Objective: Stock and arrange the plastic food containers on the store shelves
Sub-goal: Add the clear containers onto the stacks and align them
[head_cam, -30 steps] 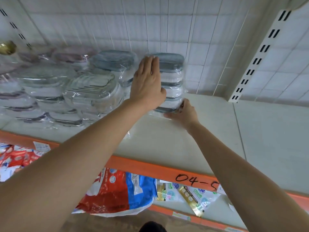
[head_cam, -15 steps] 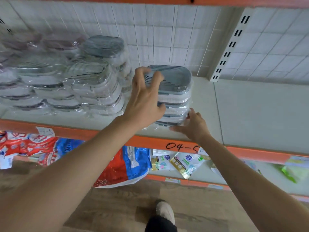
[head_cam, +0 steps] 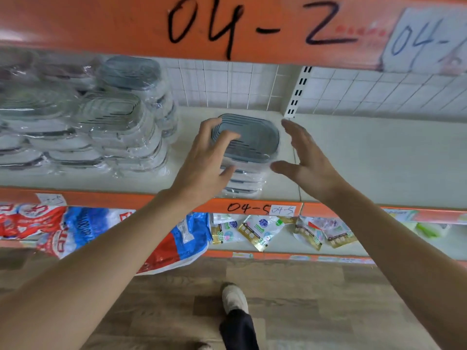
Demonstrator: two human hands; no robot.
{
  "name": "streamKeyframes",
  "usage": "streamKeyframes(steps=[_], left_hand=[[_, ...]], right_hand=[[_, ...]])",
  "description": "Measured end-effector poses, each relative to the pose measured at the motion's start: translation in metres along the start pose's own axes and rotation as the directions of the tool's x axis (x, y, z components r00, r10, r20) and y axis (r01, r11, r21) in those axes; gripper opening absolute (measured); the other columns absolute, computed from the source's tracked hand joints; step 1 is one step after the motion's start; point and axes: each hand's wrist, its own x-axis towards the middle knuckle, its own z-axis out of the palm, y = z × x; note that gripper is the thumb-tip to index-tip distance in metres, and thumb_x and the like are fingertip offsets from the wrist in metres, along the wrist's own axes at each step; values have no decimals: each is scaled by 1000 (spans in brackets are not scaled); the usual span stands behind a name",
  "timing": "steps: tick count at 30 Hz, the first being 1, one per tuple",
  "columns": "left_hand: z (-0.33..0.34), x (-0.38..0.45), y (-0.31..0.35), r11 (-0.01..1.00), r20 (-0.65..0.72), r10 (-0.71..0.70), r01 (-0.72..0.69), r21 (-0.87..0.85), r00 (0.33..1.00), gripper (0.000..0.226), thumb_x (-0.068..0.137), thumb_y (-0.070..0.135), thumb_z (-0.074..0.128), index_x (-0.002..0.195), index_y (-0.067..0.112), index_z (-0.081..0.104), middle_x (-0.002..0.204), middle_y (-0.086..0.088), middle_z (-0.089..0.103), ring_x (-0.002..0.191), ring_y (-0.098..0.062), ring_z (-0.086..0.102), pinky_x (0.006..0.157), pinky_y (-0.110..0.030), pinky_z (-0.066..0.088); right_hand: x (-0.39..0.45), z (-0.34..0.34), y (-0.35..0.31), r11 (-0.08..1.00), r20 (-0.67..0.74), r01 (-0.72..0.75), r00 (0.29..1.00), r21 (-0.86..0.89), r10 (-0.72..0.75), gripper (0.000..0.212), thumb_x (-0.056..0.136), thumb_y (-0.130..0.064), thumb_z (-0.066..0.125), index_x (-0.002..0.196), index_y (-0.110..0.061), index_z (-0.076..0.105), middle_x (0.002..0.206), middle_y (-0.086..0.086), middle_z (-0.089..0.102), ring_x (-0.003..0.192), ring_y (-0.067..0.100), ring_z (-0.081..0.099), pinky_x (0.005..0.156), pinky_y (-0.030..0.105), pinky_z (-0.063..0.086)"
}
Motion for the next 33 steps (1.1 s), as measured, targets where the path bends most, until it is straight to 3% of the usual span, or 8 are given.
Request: streamKeyframes(steps=[3,6,10,16,18,22,27,33], left_hand=[[-2,-2,9,997,51,79,-79,9,996,50,74,0,72,120,3,54,138,-20,34,123,-30,47,93,-25,41],[-3,-4,14,999,72,46,-46,-3,996,65,70,0,74,129,1,46,137,-19,34,121,-26,46,88,-20,42],[-2,8,14,997,204,-53,40,68,978,87,74,13,74,144,0,24,141,-16,30,131,-26,35,107,-27,31],[16,35,10,897,495,-195,-50,439,847,96,80,12,66,150,5,0,156,-17,-7,145,-31,-6,117,-44,3],[19,42,10,873,491,-212,-63,485,845,94,80,11,66,149,5,3,155,-18,2,145,-31,0,118,-46,4],[14,43,14,792,438,-138,-167,587,889,93,72,28,77,140,0,21,134,-14,31,127,-29,35,117,-44,13],[-7,23,17,785,413,-116,-171,595,903,90,67,43,79,131,1,31,124,-12,35,113,-26,39,109,-36,25],[-57,-18,5,833,379,-149,-91,546,913,99,62,60,76,132,3,34,126,-10,36,116,-26,37,105,-34,29]], right_hand=[[10,3,-16,951,1,97,995,-294,-101,96,74,-48,73,147,-9,24,150,4,28,135,20,23,110,28,22],[12,1,-18,882,31,45,999,-468,-35,104,67,-56,73,146,-10,23,141,7,33,127,24,25,106,36,26],[-3,-13,-9,863,35,-17,999,-504,40,102,61,-57,75,140,-10,32,127,11,35,117,26,29,100,37,31],[-48,-26,24,847,-10,-164,983,-506,185,94,57,-54,81,128,-7,41,123,11,38,112,26,35,94,35,36],[-60,-29,35,848,-12,-197,976,-492,219,92,56,-53,82,125,-7,42,123,10,41,111,26,38,94,36,36],[-72,-30,47,830,12,-248,956,-500,293,91,59,-56,79,128,-11,39,125,6,45,113,25,41,95,36,36],[-72,-19,33,801,65,-208,954,-561,293,90,64,-59,74,131,-14,35,128,3,41,116,24,37,95,37,33],[-60,2,-5,824,139,-92,969,-559,203,89,63,-57,75,131,-15,36,130,4,40,117,25,35,93,38,32]])
